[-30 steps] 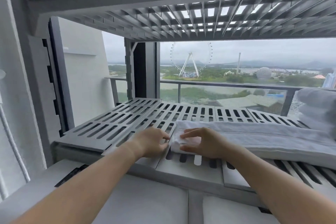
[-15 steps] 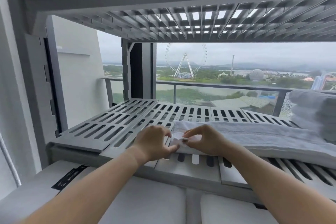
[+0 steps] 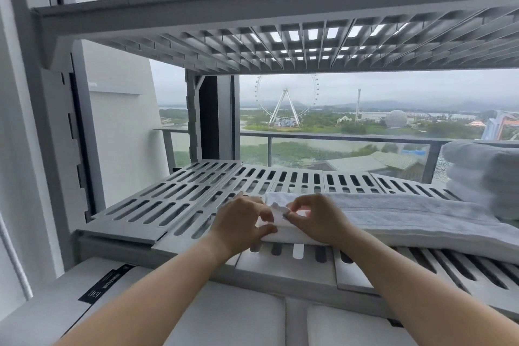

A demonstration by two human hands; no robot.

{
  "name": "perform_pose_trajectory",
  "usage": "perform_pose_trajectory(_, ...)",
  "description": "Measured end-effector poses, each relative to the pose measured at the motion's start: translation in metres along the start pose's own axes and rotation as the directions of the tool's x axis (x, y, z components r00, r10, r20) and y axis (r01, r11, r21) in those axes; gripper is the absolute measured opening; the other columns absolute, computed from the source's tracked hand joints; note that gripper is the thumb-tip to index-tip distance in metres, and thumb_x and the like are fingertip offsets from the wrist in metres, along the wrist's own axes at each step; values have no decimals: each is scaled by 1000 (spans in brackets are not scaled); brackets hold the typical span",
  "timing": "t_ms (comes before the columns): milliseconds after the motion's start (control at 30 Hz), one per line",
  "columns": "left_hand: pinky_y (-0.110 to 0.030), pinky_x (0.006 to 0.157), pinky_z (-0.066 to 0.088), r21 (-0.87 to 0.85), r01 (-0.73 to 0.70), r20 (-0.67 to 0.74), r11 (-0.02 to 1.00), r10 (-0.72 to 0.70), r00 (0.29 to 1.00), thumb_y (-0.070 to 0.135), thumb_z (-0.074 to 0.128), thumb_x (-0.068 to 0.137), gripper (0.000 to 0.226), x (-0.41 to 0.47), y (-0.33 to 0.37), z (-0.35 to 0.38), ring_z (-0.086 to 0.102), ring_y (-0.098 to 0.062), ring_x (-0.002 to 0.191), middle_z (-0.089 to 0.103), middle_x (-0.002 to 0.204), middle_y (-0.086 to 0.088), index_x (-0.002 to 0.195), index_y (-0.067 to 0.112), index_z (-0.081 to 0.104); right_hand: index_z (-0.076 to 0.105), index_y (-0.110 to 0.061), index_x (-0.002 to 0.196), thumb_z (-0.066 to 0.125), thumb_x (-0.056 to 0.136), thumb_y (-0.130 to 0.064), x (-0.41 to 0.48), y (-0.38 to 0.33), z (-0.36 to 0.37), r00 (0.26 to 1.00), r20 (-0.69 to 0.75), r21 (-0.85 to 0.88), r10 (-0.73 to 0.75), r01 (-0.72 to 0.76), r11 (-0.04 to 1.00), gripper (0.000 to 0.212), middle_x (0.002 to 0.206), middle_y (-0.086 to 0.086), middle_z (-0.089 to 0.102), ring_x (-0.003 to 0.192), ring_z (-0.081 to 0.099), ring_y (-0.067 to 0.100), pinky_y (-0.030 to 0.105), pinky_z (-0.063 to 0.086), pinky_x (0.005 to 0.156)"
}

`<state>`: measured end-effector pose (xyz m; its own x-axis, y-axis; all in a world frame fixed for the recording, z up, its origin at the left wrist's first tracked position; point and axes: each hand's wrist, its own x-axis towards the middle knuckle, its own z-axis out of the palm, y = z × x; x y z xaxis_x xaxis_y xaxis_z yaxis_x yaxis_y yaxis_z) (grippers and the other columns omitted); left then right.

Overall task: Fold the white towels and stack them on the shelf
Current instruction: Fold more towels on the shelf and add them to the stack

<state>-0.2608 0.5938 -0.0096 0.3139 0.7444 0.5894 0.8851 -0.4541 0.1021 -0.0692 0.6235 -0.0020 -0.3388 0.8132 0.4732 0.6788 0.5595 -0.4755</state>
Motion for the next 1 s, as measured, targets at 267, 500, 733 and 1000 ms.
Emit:
perform_pose_trajectory(267, -25, 81, 48, -39, 128, -24, 991, -129, 991, 50, 69, 75, 39, -4, 4, 4, 61, -11, 95, 66, 103, 10, 104, 24, 63, 50, -25, 53, 56, 90, -34, -1, -1, 7, 995, 92, -52, -30, 35, 998, 38, 52, -9, 49, 50, 42, 5, 18, 34, 52)
perform_pose_trajectory(500, -31, 86, 51, -43, 247, 127, 968, -240, 962, 54, 65, 77, 42, -5, 3, 5, 61, -12, 95, 69, 104, 2, 101, 19, 68, 37, -19, 51, 50, 93, -27, 15, -19, 5, 959, -283, 67, 23, -4, 998, 45, 43, -7, 35, 38, 29, 6, 20, 22, 41)
perform_pose_trajectory(733, -32, 79, 53, -56, 228, 71, 972, -224, 972, 53, 57, 80, 37, -10, 2, 9, 64, -14, 89, 71, 96, 5, 96, 22, 69, 63, -18, 62, 54, 85, -45, -5, -5, 39, 996, -84, -170, -18, 4, 985, 36, 56, 0, 61, 55, 53, 17, 28, 40, 51)
perform_pose_trajectory(1000, -23, 67, 46, -27, 133, 73, 991, -131, 989, 45, 64, 79, 27, -1, 10, 5, 64, -11, 82, 71, 90, 5, 98, 27, 68, 73, -29, 85, 59, 81, -40, -7, -7, 31, 1000, 10, -133, -11, 12, 991, 17, 78, -1, 73, 73, 65, 18, 30, 52, 64)
